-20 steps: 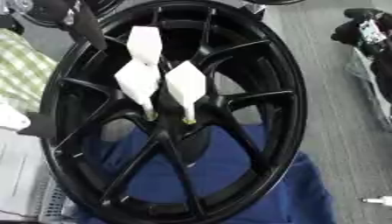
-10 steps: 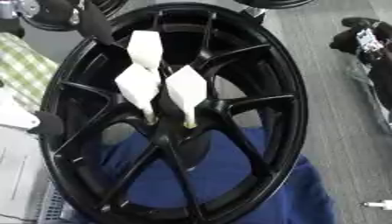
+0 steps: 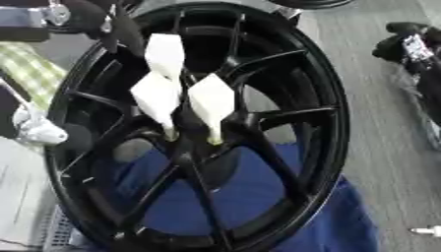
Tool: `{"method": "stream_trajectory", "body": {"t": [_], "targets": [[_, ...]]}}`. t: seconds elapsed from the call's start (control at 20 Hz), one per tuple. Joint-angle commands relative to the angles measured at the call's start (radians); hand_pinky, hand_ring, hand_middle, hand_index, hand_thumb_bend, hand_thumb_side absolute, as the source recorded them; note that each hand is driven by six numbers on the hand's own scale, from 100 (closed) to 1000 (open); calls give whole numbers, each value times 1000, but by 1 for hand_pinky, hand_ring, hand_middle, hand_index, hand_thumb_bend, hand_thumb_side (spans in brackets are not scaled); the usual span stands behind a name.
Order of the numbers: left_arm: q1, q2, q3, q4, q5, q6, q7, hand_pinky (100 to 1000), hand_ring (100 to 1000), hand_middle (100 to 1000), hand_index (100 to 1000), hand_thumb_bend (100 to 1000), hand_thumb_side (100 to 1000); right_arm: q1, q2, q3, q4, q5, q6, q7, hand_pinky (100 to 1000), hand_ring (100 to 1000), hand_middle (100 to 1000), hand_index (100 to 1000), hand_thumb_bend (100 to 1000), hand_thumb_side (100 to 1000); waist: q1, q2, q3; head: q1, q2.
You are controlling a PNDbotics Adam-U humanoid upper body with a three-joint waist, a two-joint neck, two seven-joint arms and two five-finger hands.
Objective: Pull the pin out of the wheel hub.
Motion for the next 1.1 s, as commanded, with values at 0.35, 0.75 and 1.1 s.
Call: {"method": "stream_trajectory", "body": {"t": [0.35,0.75,1.1], "targets": [[-4,-32,15,-10,-76,-22,-9,704,663,736,831,683,146,-7,-13,-8,-20,8,2,6,865,700,610,785,100,664,-6,-10,-1,12,-14],[21,-53,15,-9,-127,-8,-22,739,776,774,831,689,125,-8,-9,-8,-20,9,3,8,865,700,610,785,100,668,-7,-4,-2,15,-12],[22,-73,0,22,-133,17,-36,793,829,826,855,594,203,-7,-8,-9,-20,11,4,8,866,700,610,785,100,671,-6,1,-3,16,-10]]}}
